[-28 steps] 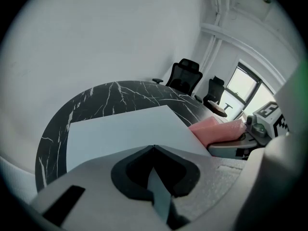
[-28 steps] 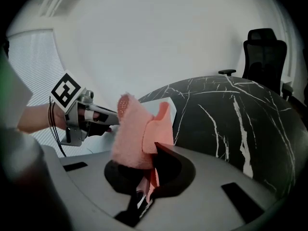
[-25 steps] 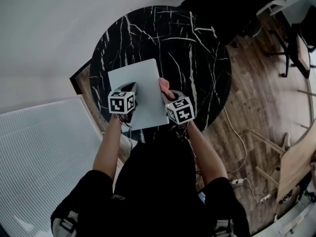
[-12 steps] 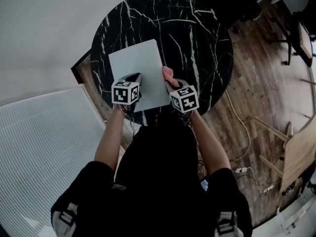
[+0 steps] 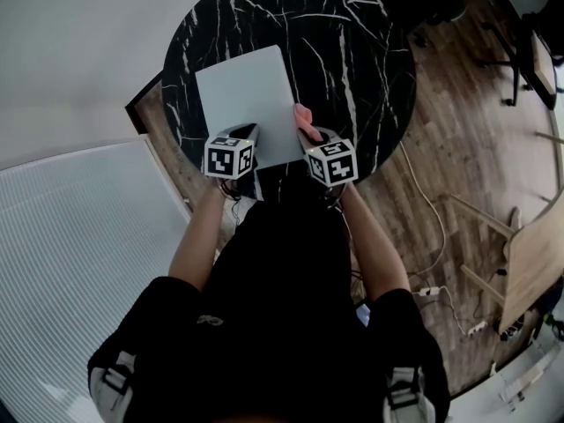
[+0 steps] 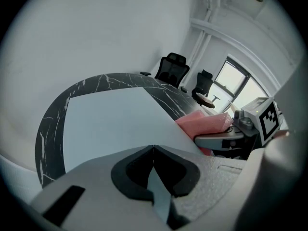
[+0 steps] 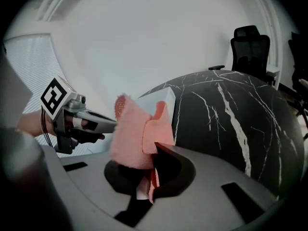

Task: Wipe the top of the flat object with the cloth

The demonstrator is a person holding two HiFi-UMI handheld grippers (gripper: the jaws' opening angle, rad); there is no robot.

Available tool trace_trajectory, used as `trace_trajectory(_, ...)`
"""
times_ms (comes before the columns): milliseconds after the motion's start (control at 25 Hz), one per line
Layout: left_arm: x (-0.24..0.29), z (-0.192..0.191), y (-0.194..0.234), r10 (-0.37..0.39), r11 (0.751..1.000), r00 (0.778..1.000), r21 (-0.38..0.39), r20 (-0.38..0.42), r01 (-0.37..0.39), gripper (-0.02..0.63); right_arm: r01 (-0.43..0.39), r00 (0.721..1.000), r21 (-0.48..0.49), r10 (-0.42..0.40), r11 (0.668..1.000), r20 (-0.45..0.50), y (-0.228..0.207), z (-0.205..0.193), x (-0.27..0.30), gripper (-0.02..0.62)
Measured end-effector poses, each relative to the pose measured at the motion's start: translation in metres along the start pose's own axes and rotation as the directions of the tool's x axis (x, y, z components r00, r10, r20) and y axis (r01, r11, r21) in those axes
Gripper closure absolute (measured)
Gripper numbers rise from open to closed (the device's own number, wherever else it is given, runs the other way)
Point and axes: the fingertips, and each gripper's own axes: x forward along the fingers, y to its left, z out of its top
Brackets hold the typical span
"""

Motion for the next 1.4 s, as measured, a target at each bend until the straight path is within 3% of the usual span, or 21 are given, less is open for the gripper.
trace_trajectory(1080, -0.018, -0.063, -0.030, -0.040, 0.999, 0.999, 0.016, -0.033, 0.041, 0.604, 0.044, 0.999, 0.021, -0.044, 0.999, 0.012, 0.017, -0.047, -0.033, 0.586)
trace_trajectory(1240, -0.020, -0.060, -0.029, -0.054, 0.999, 0.998, 0.000, -0.022, 0.054, 0.604, 0.073, 0.997, 0.005, -0.074, 0.997, 0.034, 0.018, -0.040, -0.037, 0.586)
trace_trajectory(1400, -0.032, -0.056, -0.024, -0.047, 0.998, 0.999, -0.028, 0.018, 0.047, 0.604, 0.093, 0.994, -0.076, -0.089, 0.993, 0.056, 0.031, -0.028, -0.048, 0.586)
